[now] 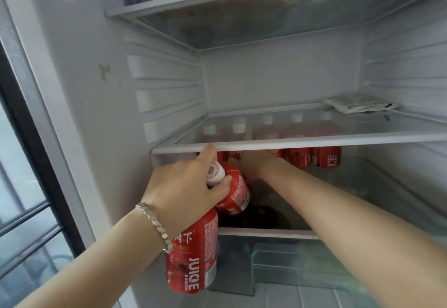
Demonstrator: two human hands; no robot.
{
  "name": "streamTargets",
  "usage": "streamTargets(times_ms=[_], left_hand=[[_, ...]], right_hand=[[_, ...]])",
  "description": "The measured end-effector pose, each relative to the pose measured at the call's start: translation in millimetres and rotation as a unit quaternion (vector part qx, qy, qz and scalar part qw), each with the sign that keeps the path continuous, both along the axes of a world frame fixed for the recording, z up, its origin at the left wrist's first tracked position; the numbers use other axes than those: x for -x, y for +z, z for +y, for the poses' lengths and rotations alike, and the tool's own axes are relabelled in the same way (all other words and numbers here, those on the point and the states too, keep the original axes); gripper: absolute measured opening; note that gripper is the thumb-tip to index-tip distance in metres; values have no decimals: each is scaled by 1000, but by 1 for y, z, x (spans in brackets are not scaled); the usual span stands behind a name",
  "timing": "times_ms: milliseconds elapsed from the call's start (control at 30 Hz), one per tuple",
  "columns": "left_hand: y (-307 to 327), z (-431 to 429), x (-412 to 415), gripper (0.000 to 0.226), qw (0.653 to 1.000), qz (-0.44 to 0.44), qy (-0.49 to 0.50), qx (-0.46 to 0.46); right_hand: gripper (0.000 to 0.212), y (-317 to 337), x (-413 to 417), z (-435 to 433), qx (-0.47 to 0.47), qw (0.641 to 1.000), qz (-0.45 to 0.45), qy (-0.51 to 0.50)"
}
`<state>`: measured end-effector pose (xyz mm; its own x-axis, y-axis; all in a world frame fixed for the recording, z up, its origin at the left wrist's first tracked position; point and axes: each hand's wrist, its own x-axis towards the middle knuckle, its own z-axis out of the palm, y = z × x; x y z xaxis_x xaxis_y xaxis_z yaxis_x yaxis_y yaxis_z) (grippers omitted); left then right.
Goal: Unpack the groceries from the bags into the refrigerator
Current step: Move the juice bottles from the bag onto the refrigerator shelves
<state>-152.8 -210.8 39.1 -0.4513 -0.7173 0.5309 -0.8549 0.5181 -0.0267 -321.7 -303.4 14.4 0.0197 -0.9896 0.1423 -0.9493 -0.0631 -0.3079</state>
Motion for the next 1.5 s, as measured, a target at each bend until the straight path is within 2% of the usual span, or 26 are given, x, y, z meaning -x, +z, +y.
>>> streamTargets(times_ms=[67,100,200,267,333,433,500,567,600,667,733,867,933,1000,1167,1300,1400,1500], left_hand=[[-1,-1,-2,28,1000,4,4,-1],[-2,-1,-4,28,1000,6,5,-2],[-5,-3,-3,28,1000,20,0,11],[-6,-3,-1,30,999,21,2,27],[-7,-3,2,31,999,22,3,31],[-7,1,3,32,999,31,-5,14],[-5,4,0,41,998,54,-14,18],[-3,5,-4,60,994,90,-33,59],[-1,4,-6,62,988,107,-49,100],[1,2,-4,47,966,147,-83,194],[3,3,6,28,953,172,-100,229],[-3,-1,31,12,954,177,-98,223],[-9,-5,36,19,954,188,-99,212],[-12,-7,36,22,948,202,-93,228],[-18,-5,28,30,929,270,-62,247],[-36,-8,27,33,887,348,-133,272],[-52,-7,28,38,847,437,-207,220],[-72,-1,32,33,840,467,-236,145]], right_hand=[[33,8,3,13,-47,999,-3,17],[38,9,5,19,-57,998,-18,22],[80,-3,11,50,-86,990,-82,82],[89,-10,2,76,-58,968,-171,174],[83,-17,-11,90,34,940,-269,205],[82,-29,-22,87,169,930,-283,164],[81,-32,-17,90,186,928,-292,139],[80,-37,-10,101,187,906,-364,111],[79,-41,-6,107,190,890,-403,100],[79,-48,-2,116,192,862,-463,75],[75,-55,1,122,206,836,-507,40],[50,-56,10,127,229,764,-603,-30],[39,-54,17,126,212,732,-645,-56],[39,-52,20,124,201,724,-657,-68],[43,-51,17,126,206,731,-646,-78],[47,-52,14,125,219,730,-642,-85],[50,-52,12,125,226,727,-643,-87],[48,-52,12,126,229,724,-644,-92]])
